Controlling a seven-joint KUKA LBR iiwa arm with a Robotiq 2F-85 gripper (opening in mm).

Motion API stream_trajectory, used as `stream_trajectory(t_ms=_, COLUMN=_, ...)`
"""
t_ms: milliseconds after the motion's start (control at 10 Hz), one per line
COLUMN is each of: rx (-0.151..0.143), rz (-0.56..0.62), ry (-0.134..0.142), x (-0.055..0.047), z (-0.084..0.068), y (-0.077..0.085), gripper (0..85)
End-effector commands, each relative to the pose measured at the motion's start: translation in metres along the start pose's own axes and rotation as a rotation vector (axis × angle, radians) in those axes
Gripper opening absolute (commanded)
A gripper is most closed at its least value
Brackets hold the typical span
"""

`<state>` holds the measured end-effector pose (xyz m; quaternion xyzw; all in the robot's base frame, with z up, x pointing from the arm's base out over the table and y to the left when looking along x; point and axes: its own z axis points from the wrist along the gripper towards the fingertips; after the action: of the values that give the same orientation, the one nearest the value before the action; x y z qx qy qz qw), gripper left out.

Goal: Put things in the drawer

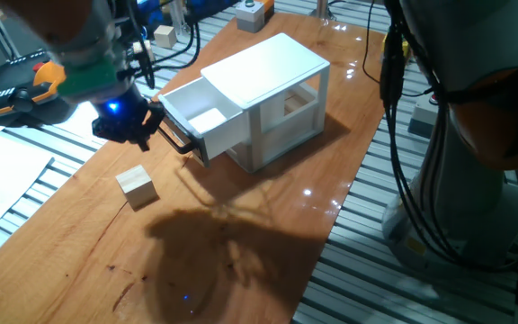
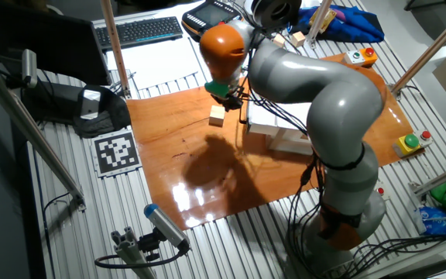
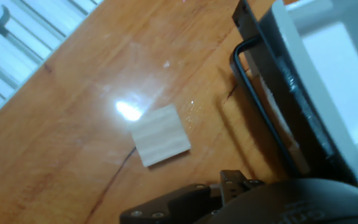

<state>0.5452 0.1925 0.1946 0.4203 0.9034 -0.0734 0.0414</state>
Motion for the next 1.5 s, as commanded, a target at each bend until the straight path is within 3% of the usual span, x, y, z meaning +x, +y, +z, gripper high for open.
stream_trajectory(t_ms=0, rx=-0.003, rz=0.027, ry=-0.009, x=0.001, z=0.004, y=0.003, gripper=0.0)
stream_trajectory(t_ms=100, rx=-0.009, rz=0.066, ry=-0.035, x=0.002, z=0.012, y=0.006, gripper=0.0)
stream_trajectory(t_ms=200, rx=-0.044, rz=0.126, ry=-0.05, x=0.001, z=0.023, y=0.008, gripper=0.0)
stream_trajectory(t_ms=400, rx=-0.052, rz=0.153, ry=-0.025, x=-0.003, z=0.036, y=0.012, gripper=0.0)
stream_trajectory(t_ms=500, rx=-0.056, rz=0.167, ry=-0.025, x=-0.004, z=0.039, y=0.014, gripper=0.0)
stream_trajectory(t_ms=900, rx=-0.058, rz=0.263, ry=-0.03, x=-0.005, z=0.039, y=0.014, gripper=0.0)
stream_trajectory(t_ms=1200, rx=-0.07, rz=0.243, ry=-0.036, x=-0.005, z=0.04, y=0.015, gripper=0.0)
stream_trajectory(t_ms=1400, rx=-0.064, rz=0.132, ry=-0.058, x=-0.004, z=0.037, y=0.018, gripper=0.0)
